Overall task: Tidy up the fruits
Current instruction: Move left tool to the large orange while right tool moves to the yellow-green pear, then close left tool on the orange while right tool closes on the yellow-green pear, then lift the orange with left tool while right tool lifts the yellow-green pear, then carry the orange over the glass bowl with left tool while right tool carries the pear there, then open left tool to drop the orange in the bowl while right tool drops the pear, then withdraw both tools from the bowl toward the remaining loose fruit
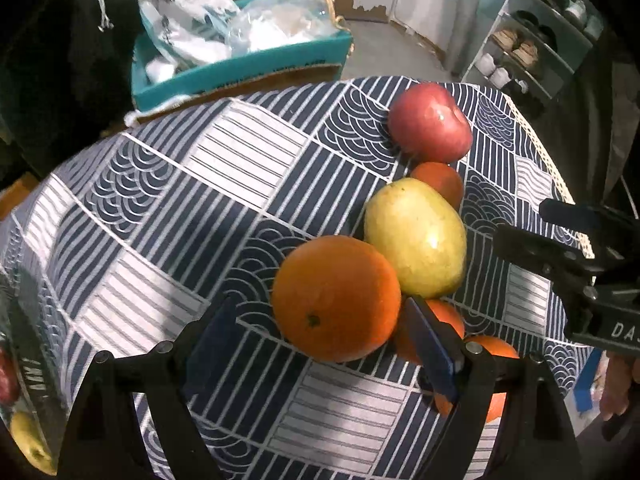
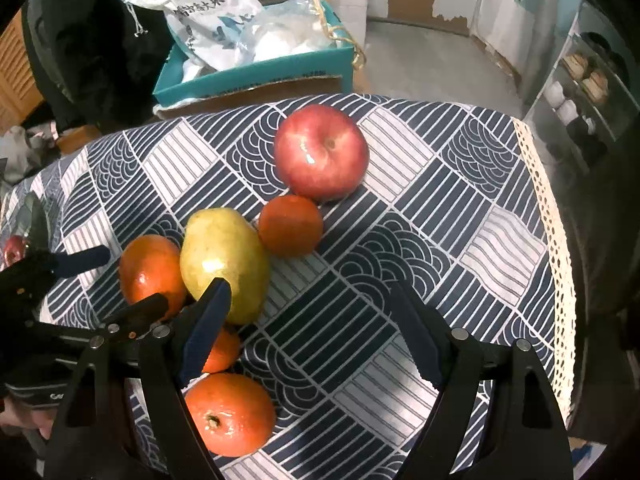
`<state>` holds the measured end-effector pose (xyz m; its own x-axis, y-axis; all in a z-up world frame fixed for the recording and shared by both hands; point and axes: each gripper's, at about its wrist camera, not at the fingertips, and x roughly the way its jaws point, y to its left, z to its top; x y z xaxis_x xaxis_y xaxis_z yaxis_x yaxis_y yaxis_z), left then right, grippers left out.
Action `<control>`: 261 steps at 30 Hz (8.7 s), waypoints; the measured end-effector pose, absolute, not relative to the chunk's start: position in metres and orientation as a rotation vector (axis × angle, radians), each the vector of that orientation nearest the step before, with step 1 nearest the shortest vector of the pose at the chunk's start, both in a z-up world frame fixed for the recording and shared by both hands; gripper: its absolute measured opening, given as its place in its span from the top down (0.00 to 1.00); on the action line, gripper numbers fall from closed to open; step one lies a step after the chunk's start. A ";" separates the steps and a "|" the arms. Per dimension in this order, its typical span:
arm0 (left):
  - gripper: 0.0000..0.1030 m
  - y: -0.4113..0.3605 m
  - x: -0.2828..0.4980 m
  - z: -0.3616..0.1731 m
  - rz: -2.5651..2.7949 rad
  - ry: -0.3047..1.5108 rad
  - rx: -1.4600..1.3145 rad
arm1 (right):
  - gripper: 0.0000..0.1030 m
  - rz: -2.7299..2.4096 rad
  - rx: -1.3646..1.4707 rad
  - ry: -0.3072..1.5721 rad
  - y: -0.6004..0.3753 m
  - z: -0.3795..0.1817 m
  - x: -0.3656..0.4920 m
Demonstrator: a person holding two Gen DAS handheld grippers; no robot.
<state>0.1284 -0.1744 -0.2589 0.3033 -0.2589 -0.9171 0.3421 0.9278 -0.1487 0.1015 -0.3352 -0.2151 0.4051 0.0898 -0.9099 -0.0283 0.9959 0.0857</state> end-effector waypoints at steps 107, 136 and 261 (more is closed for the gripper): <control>0.34 -0.001 0.053 -0.080 -0.151 0.838 -0.105 | 0.34 0.408 -0.010 0.738 -0.191 -0.056 0.065; 0.34 0.089 0.039 -0.091 0.032 0.837 -0.180 | 0.34 0.565 -0.061 0.765 -0.097 -0.057 0.075; 0.19 -0.002 0.036 -0.101 -0.146 0.900 -0.004 | 0.23 0.301 -0.148 0.831 -0.172 -0.066 0.040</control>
<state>0.0360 -0.0019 -0.1011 0.6124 -0.1277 -0.7801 0.1247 0.9901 -0.0641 0.0401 -0.1724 -0.0664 0.6348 0.2047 -0.7450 -0.3199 0.9474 -0.0122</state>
